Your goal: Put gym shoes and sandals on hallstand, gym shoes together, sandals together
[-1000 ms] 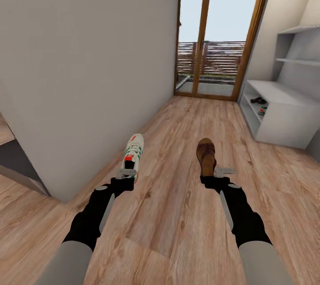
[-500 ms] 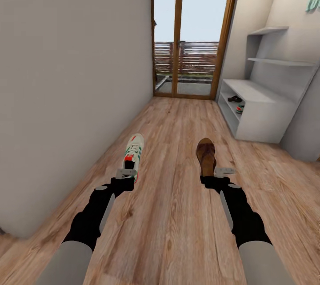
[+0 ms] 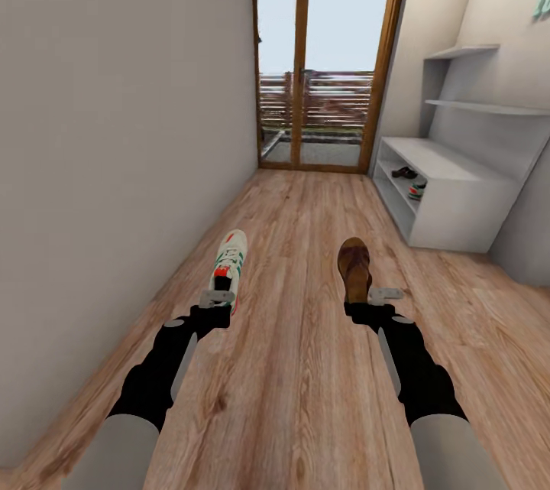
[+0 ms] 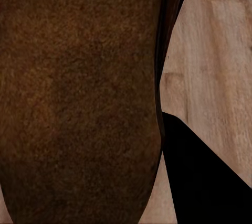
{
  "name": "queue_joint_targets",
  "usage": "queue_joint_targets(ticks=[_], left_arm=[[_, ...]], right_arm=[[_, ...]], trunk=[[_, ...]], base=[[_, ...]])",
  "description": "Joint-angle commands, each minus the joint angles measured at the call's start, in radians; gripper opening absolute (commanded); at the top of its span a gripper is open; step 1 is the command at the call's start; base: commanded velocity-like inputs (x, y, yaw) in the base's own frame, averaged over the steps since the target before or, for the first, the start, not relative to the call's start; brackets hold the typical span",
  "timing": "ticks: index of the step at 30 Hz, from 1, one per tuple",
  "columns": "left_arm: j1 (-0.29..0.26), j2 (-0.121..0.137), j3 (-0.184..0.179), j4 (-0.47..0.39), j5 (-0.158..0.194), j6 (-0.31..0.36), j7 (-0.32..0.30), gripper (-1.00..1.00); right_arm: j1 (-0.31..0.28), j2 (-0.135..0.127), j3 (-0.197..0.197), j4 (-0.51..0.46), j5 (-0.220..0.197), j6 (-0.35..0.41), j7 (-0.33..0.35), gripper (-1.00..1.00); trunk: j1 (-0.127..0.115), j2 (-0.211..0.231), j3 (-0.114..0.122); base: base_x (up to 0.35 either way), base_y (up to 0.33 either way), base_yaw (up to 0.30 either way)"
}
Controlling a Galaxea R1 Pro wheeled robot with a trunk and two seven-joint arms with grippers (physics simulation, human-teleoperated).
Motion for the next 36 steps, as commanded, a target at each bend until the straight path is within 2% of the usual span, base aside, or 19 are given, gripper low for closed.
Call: queue_joint_targets(ticks=[1,9,20,32,36], left_arm=[[0.0,-0.001,0.003,-0.001,-0.009,0.004,-0.007,-1.0],[0.0,-0.002,0.003,-0.001,-0.009,0.004,-0.008,-1.0],[0.0,-0.002,0.003,0.0,-0.009,0.004,-0.008,-1.0],[0.0,-0.002,0.003,0.0,-0.009,0.004,-0.008,-1.0],[0.0,-0.002,0.003,0.0,-0.009,0.004,-0.008,-1.0]], right_arm=[[-0.001,0.001,-0.003,-0.002,0.008,0.006,0.006,-1.0],[-0.001,0.001,-0.004,-0.003,0.008,0.006,0.006,-1.0],[-0.001,0.001,-0.004,-0.003,0.008,0.006,0.006,-1.0],[-0.001,0.001,-0.003,-0.003,0.008,0.006,0.006,-1.0],[-0.001,0.001,-0.003,-0.003,0.008,0.006,0.006,-1.0]], trunk=[[0.0,0.0,-0.001],[0.0,0.0,-0.003],[0.0,0.0,-0.019],[0.0,0.0,-0.022],[0.0,0.0,-0.022]], base=[[0.344,0.145,-0.001],[0.344,0.146,-0.013],[0.344,0.139,-0.096],[0.344,0.016,-0.024],[0.344,0.0,-0.189]])
